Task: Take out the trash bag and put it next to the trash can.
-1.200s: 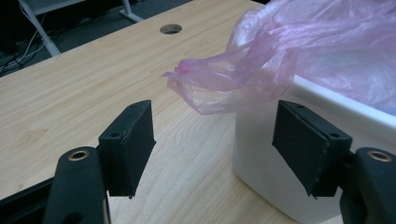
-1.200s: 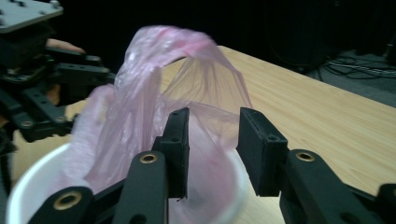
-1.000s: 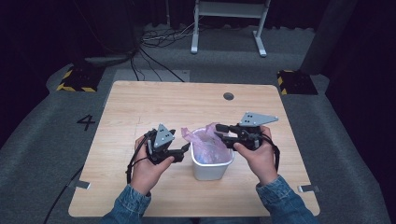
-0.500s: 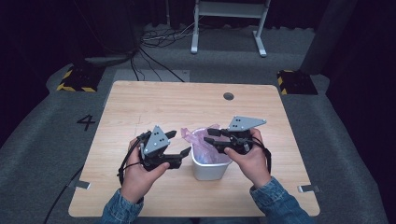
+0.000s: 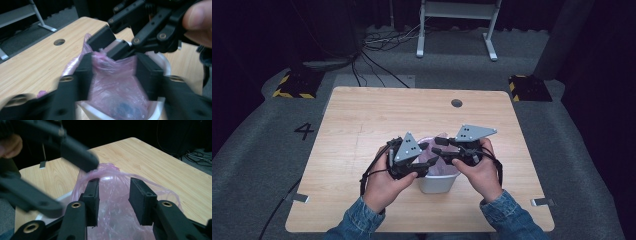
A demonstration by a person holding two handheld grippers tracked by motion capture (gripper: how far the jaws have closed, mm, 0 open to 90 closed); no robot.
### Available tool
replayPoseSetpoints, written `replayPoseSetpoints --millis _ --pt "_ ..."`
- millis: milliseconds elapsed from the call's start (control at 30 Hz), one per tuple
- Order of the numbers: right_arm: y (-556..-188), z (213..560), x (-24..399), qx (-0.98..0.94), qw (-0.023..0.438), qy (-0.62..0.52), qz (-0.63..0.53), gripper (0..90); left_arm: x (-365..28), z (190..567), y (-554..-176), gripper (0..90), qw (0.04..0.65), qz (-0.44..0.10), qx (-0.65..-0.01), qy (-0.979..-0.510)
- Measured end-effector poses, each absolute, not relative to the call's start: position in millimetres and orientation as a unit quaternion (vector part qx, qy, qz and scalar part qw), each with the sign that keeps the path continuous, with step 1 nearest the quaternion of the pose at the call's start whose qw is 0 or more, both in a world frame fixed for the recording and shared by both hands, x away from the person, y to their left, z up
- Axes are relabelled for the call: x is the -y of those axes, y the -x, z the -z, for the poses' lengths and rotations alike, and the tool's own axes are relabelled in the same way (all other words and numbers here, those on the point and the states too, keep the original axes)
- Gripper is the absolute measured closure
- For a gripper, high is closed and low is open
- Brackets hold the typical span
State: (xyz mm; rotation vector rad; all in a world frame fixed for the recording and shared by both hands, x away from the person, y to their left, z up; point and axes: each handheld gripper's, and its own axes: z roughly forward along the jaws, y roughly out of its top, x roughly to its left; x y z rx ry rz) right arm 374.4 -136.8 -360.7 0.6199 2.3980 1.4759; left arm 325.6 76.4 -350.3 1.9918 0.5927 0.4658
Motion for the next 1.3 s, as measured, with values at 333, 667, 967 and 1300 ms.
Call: replayPoseSetpoints --millis 333,667,967,1300 --pt "-367 358 163 -0.804 0.148 -0.227 -0.529 55.7 -89 345 -327 88.3 0.516 -0.186 -0.25 -0.798" --pt "-366 371 181 -0.821 0.169 -0.253 -0.483 62.3 -115 341 -320 88.3 0.511 -0.205 -0.262 -0.793" --pt "-368 371 172 -0.832 0.137 -0.247 -0.477 42.7 -139 351 -315 87.7 0.507 -0.194 -0.285 -0.79" --pt "-368 364 133 -0.86 0.099 -0.214 -0.453 15.8 -142 357 -316 87.1 0.514 -0.188 -0.291 -0.785"
